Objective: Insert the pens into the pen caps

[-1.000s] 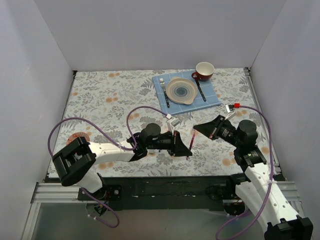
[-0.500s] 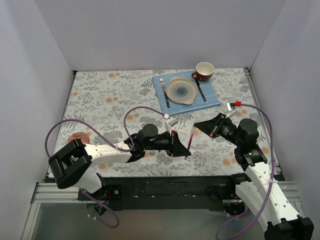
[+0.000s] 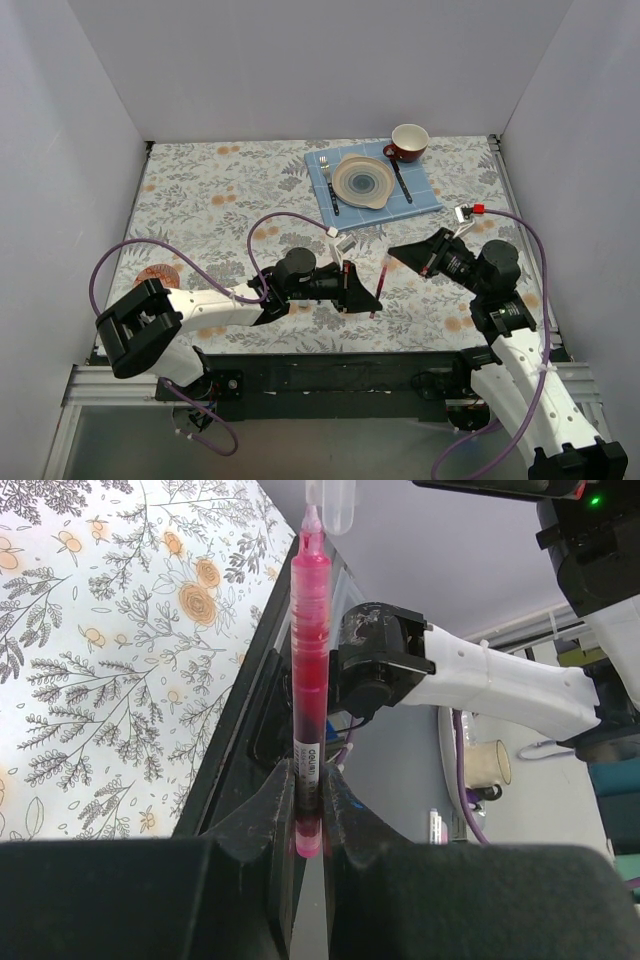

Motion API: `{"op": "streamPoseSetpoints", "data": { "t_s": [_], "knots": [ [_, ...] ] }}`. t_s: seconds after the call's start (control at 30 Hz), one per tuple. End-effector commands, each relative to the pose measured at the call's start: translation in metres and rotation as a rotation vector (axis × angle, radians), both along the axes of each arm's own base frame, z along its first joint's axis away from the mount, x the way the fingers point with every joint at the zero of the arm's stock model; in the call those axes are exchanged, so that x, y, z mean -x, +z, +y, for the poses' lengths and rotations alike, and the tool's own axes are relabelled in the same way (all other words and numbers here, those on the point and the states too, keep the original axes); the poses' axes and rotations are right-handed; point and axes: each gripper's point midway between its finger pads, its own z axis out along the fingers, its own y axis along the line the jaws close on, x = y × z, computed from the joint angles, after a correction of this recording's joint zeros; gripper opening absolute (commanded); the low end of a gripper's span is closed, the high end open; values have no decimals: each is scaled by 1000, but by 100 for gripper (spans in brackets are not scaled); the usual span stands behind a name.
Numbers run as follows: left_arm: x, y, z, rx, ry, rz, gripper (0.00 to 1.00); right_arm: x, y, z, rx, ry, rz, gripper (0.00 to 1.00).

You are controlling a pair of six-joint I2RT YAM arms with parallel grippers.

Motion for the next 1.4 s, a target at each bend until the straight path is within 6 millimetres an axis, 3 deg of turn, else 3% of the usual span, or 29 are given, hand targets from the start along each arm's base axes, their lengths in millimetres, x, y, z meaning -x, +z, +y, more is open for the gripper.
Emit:
{"op": "streamPoseSetpoints", "data": {
  "t_s": [0.0,0.17,0.43,0.57,1.03,1.17,1.3,1.37],
  "knots": [
    [-7,26,-6,43,14,-65,0,9,2,2,-10,31,-28,1],
    [-10,29,-7,36,19,-78,0,11,-15,1,5,30,-3,1],
    [-17,34,-11,41,49,-89,0,18,-16,-2,32,34,-34,1],
    [-30,39,-15,42,103,-99,0,21,-27,-6,52,13,-14,1],
    [-62,59,-31,39,130,-199,0,32,-38,-5,30,32,19,1],
    [-56,64,-28,33,92,-239,0,27,-24,-4,-4,19,38,20],
    [-48,66,-17,28,78,-258,0,18,7,-4,-31,-11,-4,47],
    [-44,64,-7,25,92,-261,0,15,26,-4,-41,-13,-40,53]
  ]
}}
